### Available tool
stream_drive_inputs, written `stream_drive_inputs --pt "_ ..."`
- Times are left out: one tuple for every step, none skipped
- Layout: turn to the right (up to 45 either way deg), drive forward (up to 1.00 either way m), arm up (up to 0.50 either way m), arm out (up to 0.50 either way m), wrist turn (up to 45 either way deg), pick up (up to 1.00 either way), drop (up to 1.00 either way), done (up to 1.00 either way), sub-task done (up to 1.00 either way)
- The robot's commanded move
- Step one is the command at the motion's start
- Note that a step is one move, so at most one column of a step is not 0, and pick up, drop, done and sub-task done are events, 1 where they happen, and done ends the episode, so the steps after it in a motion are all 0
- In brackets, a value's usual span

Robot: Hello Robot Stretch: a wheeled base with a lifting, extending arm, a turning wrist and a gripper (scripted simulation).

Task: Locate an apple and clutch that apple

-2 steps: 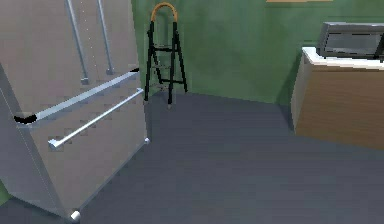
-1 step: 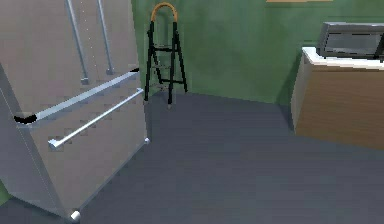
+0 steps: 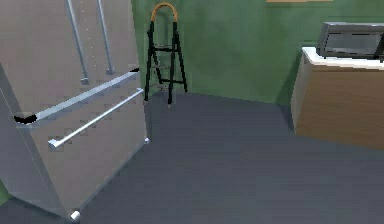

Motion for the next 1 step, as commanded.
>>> stream_drive_inputs --pt "0.0 0.0 0.0 0.0 12.0 0.0 0.0 0.0 0.0"
